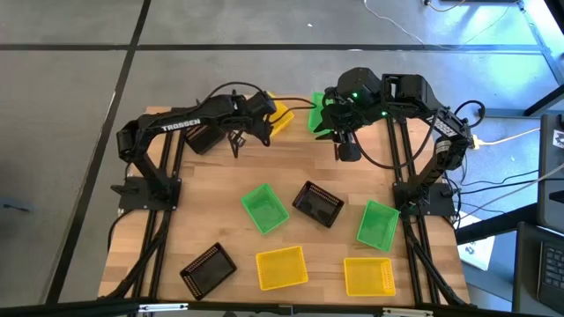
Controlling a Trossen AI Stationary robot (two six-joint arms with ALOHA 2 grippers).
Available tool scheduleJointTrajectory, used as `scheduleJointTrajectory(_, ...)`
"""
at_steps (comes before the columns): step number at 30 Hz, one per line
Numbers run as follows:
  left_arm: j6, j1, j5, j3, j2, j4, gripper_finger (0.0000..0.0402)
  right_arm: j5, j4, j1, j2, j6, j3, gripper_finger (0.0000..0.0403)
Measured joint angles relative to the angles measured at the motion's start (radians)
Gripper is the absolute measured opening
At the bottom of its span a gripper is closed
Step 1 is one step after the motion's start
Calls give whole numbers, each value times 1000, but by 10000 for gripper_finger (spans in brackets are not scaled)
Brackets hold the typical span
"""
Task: Stack baskets on shelf by color
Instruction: Put the top left yellow bin on the shelf
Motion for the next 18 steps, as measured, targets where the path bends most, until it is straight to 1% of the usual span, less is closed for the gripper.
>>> scheduleJointTrajectory(5,-5,-11,-1,0,-51,-2,48,0,5,0,0,0,0,90)
scheduleJointTrajectory(8,-63,-22,3,0,-95,-2,48,0,21,0,0,5,0,90)
scheduleJointTrajectory(11,-192,-23,45,0,-162,0,48,-1,64,-1,8,7,0,90)
scheduleJointTrajectory(13,-300,-22,87,0,-207,1,47,-8,123,-8,18,14,-18,90)
scheduleJointTrajectory(16,-449,-16,119,0,-266,29,47,-76,271,-39,39,35,-53,90)
scheduleJointTrajectory(18,-525,-16,123,0,-303,41,47,-118,319,-66,62,39,-58,90)
